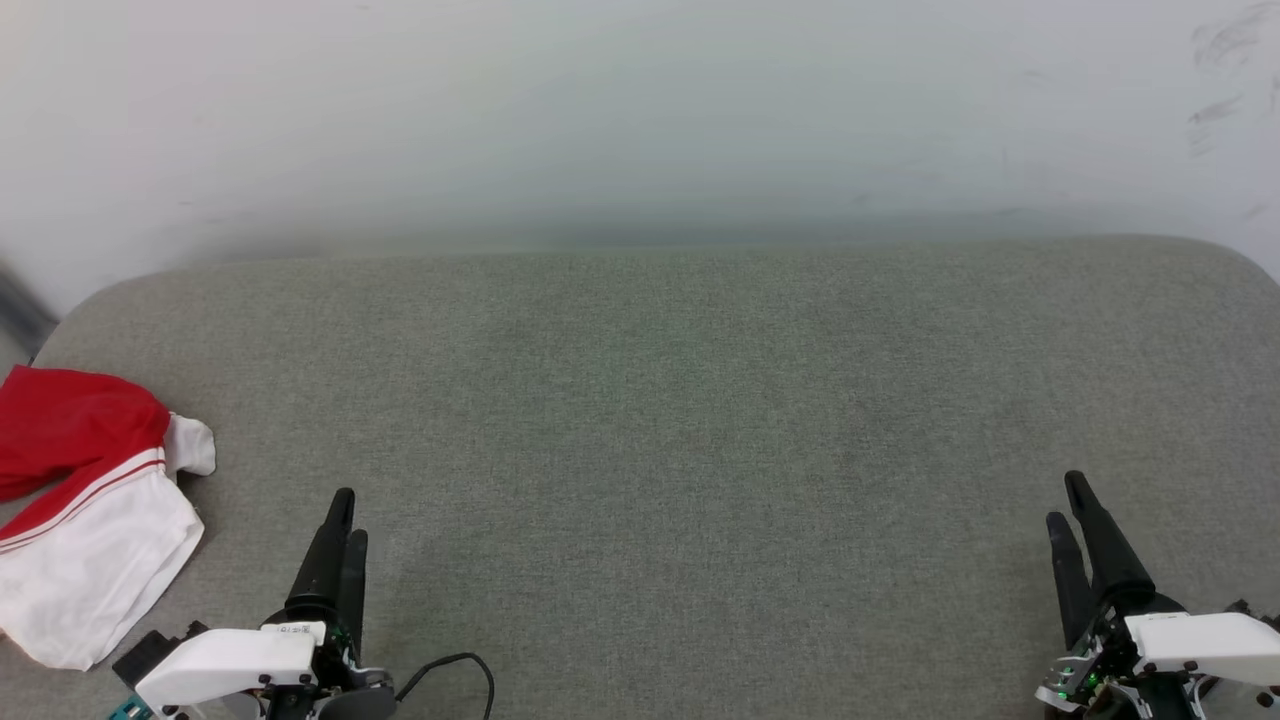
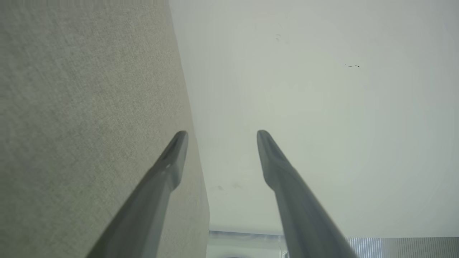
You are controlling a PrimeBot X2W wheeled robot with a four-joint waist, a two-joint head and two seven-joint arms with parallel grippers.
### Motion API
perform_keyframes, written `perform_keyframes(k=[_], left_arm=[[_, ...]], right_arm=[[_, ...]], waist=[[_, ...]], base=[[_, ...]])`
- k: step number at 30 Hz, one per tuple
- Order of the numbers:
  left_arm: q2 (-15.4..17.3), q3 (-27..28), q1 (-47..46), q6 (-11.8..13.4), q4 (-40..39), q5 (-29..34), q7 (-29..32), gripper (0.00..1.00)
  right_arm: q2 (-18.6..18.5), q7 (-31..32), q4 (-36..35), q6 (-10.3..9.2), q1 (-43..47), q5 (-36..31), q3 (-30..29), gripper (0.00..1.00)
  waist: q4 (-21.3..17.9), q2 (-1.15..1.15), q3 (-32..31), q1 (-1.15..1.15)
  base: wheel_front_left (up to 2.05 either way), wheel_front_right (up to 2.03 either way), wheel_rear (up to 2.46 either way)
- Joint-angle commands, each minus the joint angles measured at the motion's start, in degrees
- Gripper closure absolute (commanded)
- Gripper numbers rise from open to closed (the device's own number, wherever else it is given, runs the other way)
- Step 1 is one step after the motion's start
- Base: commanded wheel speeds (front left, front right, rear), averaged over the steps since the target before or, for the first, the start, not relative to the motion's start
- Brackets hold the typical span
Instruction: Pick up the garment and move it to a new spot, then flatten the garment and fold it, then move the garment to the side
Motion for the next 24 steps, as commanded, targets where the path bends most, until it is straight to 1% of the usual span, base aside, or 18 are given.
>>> perform_keyframes(k=[1, 6, 18, 19, 20, 24], left_arm=[[0.17, 0.42, -0.78, 0.41, -1.84, 2.47, -0.87, 0.00], [0.19, 0.61, -0.99, 1.84, -4.22, 7.74, -2.22, 0.00], [0.22, -1.50, -0.41, 6.07, -8.68, 23.87, -5.16, 0.00], [0.22, -1.50, -0.41, 6.07, -8.68, 23.87, -5.16, 0.00], [0.23, -2.02, -0.18, 6.83, -9.05, 26.77, -5.61, 0.00], [0.24, -3.08, 0.21, 8.15, -9.43, 31.94, -6.51, 0.00]], right_arm=[[-0.04, -0.84, -1.97, 0.00, -0.56, -2.91, -0.22, 0.00], [-0.03, -2.20, -4.01, 0.00, -0.44, -8.72, -0.68, 0.00], [-0.03, -5.16, -9.53, 0.00, 0.12, -25.44, 0.22, 0.00], [-0.03, -5.16, -9.53, 0.00, 0.12, -25.44, 0.22, 0.00], [-0.03, -5.60, -10.08, 0.00, 0.31, -28.05, 0.50, 0.00], [-0.03, -6.48, -11.00, 0.00, 0.71, -33.18, 1.20, 0.00]], waist=[[-0.01, 0.00, 0.06, 0.00], [0.02, 0.00, 0.20, 0.00], [0.15, 0.00, 0.52, 0.00], [0.15, 0.00, 0.52, 0.00], [0.15, 0.00, 0.56, 0.00], [0.17, 0.00, 0.62, 0.00]], base=[[0.00, 0.00, 0.00], [0.00, 0.00, 0.00], [0.00, 0.00, 0.00], [0.00, 0.00, 0.00], [0.00, 0.00, 0.00], [0.00, 0.00, 0.00]])
